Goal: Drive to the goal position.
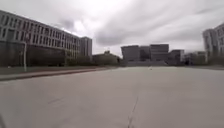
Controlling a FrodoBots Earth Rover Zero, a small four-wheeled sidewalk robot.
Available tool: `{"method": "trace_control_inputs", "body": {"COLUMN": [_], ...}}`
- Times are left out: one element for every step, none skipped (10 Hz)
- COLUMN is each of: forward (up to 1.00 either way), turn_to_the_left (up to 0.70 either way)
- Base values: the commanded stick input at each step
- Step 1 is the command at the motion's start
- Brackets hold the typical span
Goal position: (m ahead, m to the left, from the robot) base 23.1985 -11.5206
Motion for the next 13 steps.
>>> {"method": "trace_control_inputs", "body": {"forward": [1.00, 1.00, 1.00, 1.00, 1.00, 1.00, 1.00, 1.00, 1.00, 1.00, 1.00, 1.00, 1.00], "turn_to_the_left": [-0.01, -0.05, -0.20, -0.37, -0.37, -0.22, 0.00, 0.00, 0.00, 0.00, 0.00, 0.00, 0.00]}}
